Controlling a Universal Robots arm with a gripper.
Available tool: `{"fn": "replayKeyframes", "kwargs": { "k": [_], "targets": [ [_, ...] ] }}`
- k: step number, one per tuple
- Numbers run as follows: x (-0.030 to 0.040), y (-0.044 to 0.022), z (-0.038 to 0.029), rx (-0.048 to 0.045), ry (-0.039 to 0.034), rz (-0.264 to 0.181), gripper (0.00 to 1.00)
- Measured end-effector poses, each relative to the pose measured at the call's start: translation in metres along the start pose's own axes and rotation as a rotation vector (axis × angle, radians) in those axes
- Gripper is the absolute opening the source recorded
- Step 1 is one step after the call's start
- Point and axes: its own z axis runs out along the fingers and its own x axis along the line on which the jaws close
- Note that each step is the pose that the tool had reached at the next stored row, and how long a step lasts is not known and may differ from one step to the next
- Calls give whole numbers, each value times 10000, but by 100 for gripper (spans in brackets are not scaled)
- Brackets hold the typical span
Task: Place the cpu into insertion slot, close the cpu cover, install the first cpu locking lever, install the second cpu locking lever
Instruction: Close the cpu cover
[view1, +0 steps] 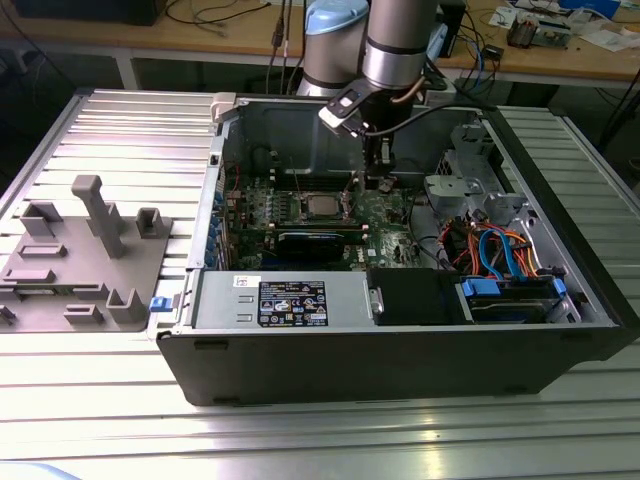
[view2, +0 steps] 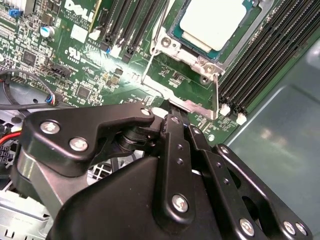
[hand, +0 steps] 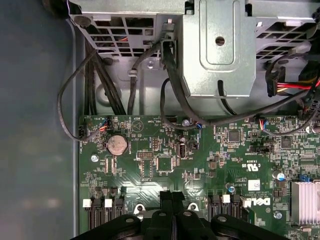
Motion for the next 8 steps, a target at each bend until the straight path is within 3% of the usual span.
{"fn": "replayKeyframes", "kwargs": {
  "k": [8],
  "targets": [
    [0, -64, -1, -1, 2, 1, 11]
  ]
}}
